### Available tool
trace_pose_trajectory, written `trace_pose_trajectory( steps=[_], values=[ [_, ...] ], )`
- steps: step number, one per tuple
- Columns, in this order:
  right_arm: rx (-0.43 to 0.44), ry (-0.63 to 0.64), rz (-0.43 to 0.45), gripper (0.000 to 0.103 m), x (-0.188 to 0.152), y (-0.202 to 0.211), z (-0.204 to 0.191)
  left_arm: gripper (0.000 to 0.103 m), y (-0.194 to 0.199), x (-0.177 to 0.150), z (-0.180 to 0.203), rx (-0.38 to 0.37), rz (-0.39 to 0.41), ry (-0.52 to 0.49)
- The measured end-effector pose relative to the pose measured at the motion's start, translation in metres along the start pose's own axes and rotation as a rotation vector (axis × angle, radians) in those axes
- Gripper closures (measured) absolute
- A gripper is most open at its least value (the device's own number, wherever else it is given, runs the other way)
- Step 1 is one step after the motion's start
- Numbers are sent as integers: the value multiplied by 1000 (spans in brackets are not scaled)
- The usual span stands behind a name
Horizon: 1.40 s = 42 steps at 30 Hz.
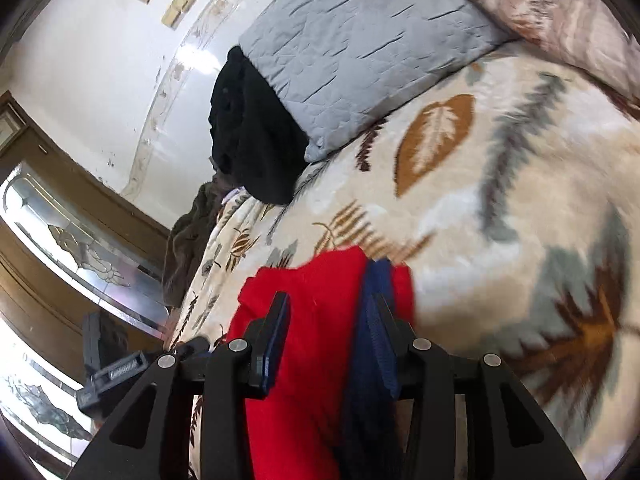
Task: Fold small clothes
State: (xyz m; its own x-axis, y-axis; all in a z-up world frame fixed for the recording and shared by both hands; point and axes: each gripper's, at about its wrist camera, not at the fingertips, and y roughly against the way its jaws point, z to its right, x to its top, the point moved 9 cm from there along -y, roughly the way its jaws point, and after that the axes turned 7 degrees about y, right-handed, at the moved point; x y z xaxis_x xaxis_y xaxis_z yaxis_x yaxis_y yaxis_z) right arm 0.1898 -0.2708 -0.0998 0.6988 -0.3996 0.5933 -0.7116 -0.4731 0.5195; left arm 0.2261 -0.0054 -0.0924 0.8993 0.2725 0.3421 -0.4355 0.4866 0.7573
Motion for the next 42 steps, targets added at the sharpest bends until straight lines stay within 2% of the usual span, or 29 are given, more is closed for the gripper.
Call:
trace_pose_trajectory(
  steps=[6, 7, 8, 9, 10, 13, 16, 17, 20, 22, 23, 25, 27, 29, 32, 34, 35, 36, 39, 42],
  values=[
    [-93, 65, -142, 65, 6, -54, -3, 48, -54, 48, -4, 132, -50, -20],
    [-116, 68, -170, 70, 4, -61, 2, 48, -62, 51, -7, 147, -58, -19],
    [-118, 77, -174, 88, 4, -64, 2, 48, -70, 55, -9, 159, -69, -11],
    [-110, 94, -174, 94, 4, -65, 1, 48, -78, 58, -11, 161, -86, 3],
    [-110, 113, -162, 94, 6, -64, 0, 48, -86, 60, -11, 156, -101, 15],
    [-95, 138, -65, 95, 14, -48, -5, 60, -99, 69, -5, 153, -100, 34],
    [-86, 71, 21, 95, 22, -31, 4, 63, -106, 80, -6, 146, -100, 85],
    [-92, 46, 7, 95, 19, -33, 13, 63, -108, 81, -9, 148, -105, 94],
    [-165, 10, -108, 95, -3, -52, 40, 63, -105, 78, -22, 166, -120, 109],
    [-148, -24, -112, 89, -3, -48, 41, 63, -91, 78, -28, 159, -106, 111],
    [-144, -31, -104, 84, 0, -42, 37, 63, -79, 77, -27, 143, -95, 104],
    [-113, 4, -74, 84, 5, -26, 20, 63, -59, 71, -19, 109, -81, 65],
    [-72, 64, -61, 84, 4, -11, 3, 63, -34, 53, -2, 71, -66, -20],
    [-52, 127, -63, 84, -9, 1, -14, 54, -14, 26, 16, 34, -58, -119],
    [-116, 213, -96, 89, -33, -5, -18, 53, -17, -16, 24, 58, -65, -218],
    [-214, 268, -148, 94, -53, -16, -4, 52, -31, -37, 14, 128, -82, -261],
    [-235, 290, -150, 94, -57, -16, -1, 47, -38, -42, 9, 166, -71, -281],
    [-241, 298, -132, 93, -57, -13, -3, 44, -42, -46, 7, 183, -55, -302],
    [-200, 276, -86, 91, -53, 11, -21, 46, -28, -44, 5, 161, -56, -247],
    [-149, 353, -61, 88, -65, 37, -47, 48, 0, -51, 14, 129, -27, -274]
  ],
)
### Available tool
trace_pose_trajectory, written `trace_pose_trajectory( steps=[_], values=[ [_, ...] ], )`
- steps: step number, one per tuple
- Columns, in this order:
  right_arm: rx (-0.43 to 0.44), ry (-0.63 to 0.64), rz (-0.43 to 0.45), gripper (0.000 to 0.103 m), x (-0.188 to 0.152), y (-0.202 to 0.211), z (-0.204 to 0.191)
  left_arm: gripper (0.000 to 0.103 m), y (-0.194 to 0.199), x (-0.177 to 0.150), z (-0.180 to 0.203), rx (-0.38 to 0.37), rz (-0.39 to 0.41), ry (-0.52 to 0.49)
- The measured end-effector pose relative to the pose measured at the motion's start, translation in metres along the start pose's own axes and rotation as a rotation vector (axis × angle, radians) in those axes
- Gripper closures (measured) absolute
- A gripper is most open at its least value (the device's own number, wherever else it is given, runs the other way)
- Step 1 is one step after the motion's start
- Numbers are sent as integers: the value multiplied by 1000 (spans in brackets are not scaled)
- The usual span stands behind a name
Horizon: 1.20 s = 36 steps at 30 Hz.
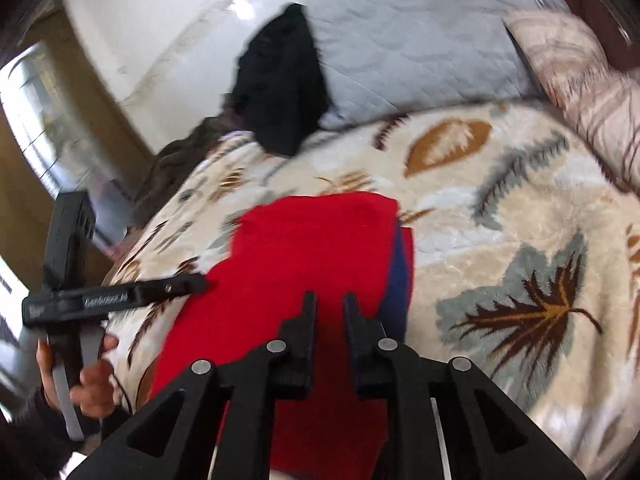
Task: Fold small clothes
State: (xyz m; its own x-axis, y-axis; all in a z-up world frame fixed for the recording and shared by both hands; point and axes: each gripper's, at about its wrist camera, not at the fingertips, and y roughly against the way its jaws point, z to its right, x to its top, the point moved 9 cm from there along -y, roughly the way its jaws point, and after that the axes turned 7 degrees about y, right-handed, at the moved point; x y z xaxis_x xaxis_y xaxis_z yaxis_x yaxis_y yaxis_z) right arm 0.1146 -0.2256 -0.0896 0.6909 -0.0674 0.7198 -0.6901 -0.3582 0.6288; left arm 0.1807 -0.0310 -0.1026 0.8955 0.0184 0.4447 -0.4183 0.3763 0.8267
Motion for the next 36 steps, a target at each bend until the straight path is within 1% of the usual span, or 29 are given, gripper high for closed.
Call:
trace_pose_trajectory(
  steps=[1, 3, 5, 6, 8, 10, 13, 15, 16, 17, 19, 20, 22, 23, 24, 25, 26, 27, 29, 32, 34, 36],
  values=[
    [7, 20, -3, 88, -5, 1, -6, 47, 7, -3, 1, 12, 19, -22],
    [-19, 45, -20, 88, -17, -2, -9, 47, 13, -16, 4, 37, 42, -62],
    [-69, 48, -59, 91, -31, -17, -1, 40, 8, -28, 4, 55, 45, -75],
    [-89, 35, -48, 89, -34, -22, 5, 37, 4, -31, 3, 60, 60, -72],
    [-97, 11, -33, 86, -35, -23, 9, 27, 1, -31, 0, 68, 80, -59],
    [-97, 3, -41, 86, -33, -20, 9, 22, -1, -29, -3, 88, 88, -54],
    [-106, 20, -31, 86, -31, -1, 2, 23, 10, -30, -4, 87, 82, -36],
    [-111, 40, -33, 79, -37, 10, -3, 24, 24, -38, -3, 101, 98, -54],
    [-121, 47, -38, 79, -42, 12, -4, 24, 28, -43, -3, 111, 107, -68],
    [-135, 54, -51, 80, -47, 11, -3, 24, 29, -48, -3, 126, 117, -81],
    [-204, 68, -107, 82, -62, 3, 6, 24, 26, -60, 0, 160, 120, -130],
    [-227, 65, -116, 79, -64, 3, 10, 23, 21, -66, 0, 183, 106, -154],
    [-233, 27, -97, 79, -63, 12, 11, 24, 22, -74, 1, 187, 90, -151],
    [-240, 18, -79, 79, -62, 20, 10, 24, 26, -76, 2, 181, 100, -147],
    [-281, 28, -67, 66, -61, 29, 9, 24, 33, -79, 2, 189, 123, -151],
    [-321, 42, -70, 56, -63, 36, 9, 24, 38, -81, 2, 206, 141, -160],
    [-365, 60, -76, 33, -64, 44, 9, 24, 44, -84, 1, 234, 163, -171],
    [-407, 74, -76, 21, -66, 52, 9, 24, 48, -87, -1, 250, 179, -176],
    [-452, 96, -58, 19, -68, 66, 8, 20, 57, -93, -3, 289, 217, -183],
    [-506, 131, -56, 10, -72, 85, 6, 20, 68, -102, -5, 343, 258, -198],
    [-545, 145, -60, 8, -76, 95, 6, 20, 73, -106, -6, 361, 267, -203],
    [-557, 159, -55, 5, -80, 104, 3, 20, 78, -113, -6, 366, 274, -200]
  ],
)
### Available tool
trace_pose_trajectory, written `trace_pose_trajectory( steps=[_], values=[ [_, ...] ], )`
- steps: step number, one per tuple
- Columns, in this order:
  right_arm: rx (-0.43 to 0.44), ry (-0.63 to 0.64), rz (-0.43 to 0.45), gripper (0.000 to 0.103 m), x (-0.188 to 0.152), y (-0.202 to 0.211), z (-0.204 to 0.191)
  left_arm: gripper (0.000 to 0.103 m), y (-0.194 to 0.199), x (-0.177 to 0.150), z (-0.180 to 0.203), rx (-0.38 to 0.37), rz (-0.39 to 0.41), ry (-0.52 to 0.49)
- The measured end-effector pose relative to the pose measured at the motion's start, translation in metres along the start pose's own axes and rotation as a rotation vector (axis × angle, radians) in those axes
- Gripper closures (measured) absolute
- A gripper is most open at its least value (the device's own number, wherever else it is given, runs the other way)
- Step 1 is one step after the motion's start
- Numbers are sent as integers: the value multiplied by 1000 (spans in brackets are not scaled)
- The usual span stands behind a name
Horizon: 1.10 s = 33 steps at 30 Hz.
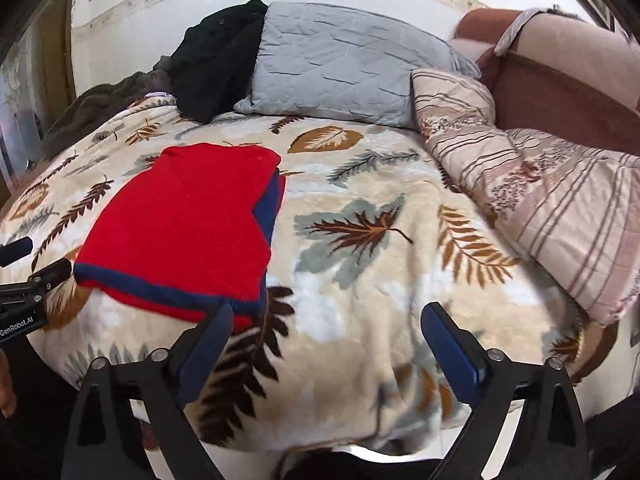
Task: Fold small clothes
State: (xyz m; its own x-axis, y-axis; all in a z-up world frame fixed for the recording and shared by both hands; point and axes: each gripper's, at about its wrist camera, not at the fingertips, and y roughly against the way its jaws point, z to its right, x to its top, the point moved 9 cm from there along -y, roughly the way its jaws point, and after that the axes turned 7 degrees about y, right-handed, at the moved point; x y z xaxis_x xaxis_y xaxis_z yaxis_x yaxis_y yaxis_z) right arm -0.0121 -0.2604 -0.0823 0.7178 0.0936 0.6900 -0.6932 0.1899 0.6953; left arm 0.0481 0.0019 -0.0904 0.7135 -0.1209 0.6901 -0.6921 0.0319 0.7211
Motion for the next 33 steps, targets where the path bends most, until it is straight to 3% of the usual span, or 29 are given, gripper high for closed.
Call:
trace_pose_trajectory(
  steps=[9, 33],
  values=[
    [3, 10, 37, 2, -11, 21, -1, 19, 20, -19, 0, 9, 17, 50],
    [-3, 22, 61, 2, -15, 37, -8, 19, 49, -37, 30, -91, 14, 51]
  ],
)
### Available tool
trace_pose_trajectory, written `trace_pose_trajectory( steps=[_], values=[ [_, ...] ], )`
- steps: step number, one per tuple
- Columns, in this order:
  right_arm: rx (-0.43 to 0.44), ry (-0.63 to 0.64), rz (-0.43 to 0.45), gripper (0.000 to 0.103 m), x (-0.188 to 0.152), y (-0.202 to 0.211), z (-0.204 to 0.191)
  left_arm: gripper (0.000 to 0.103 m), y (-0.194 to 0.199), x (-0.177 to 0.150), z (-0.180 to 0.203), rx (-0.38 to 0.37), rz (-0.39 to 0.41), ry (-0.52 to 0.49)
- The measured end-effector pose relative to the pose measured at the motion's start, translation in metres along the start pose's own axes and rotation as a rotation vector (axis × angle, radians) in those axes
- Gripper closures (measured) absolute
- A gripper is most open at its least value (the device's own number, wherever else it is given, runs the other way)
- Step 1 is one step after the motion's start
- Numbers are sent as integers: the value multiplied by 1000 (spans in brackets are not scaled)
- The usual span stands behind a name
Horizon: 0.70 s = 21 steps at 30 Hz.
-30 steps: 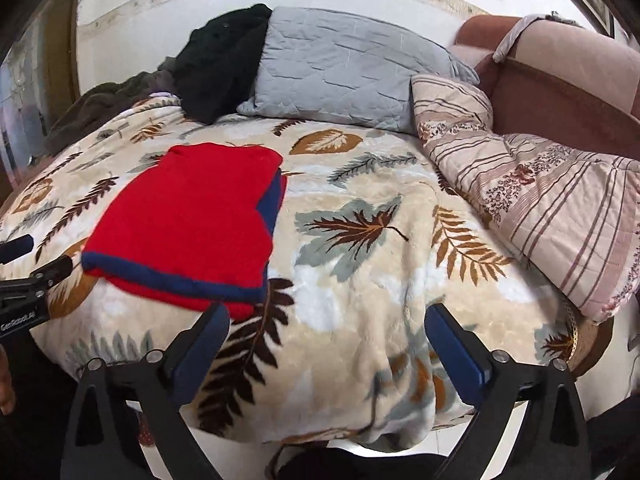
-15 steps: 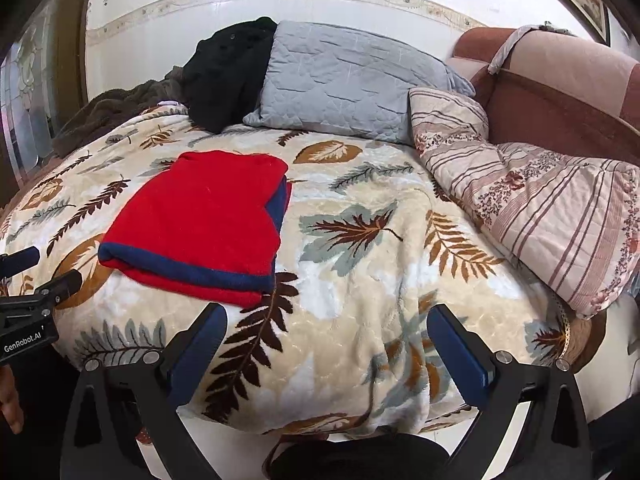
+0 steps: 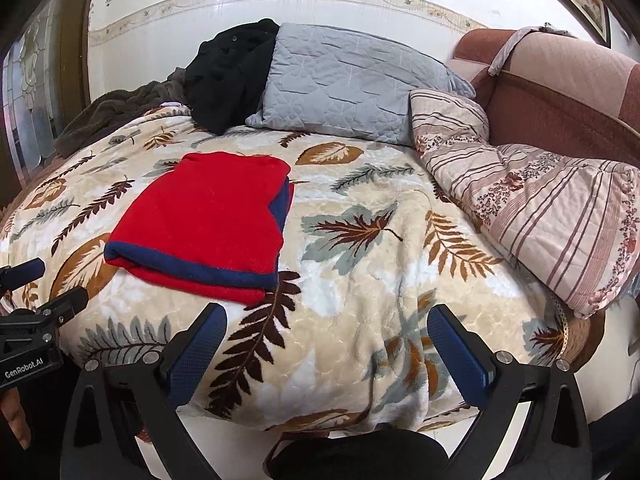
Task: Fold small clothes
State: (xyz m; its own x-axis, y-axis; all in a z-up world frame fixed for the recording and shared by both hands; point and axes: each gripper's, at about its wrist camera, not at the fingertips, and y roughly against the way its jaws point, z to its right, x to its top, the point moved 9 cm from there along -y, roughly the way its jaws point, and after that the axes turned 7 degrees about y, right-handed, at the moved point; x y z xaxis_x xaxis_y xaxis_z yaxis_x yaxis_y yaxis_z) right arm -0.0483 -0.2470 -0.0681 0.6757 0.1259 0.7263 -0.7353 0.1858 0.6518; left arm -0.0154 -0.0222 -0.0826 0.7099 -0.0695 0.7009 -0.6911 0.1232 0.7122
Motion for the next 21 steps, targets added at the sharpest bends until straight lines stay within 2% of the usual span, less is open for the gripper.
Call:
trace_pose_trajectory(
  steps=[6, 12, 21],
  values=[
    [7, -7, -6, 2, -1, -4, 1, 19, -1, -4, 8, -26, -26, 15],
    [4, -15, -17, 2, -1, -9, 3, 20, 6, -4, 21, -62, -10, 2],
    [2, -30, -15, 2, -2, -11, 10, 19, 4, -5, 26, -62, -27, -6]
  ],
)
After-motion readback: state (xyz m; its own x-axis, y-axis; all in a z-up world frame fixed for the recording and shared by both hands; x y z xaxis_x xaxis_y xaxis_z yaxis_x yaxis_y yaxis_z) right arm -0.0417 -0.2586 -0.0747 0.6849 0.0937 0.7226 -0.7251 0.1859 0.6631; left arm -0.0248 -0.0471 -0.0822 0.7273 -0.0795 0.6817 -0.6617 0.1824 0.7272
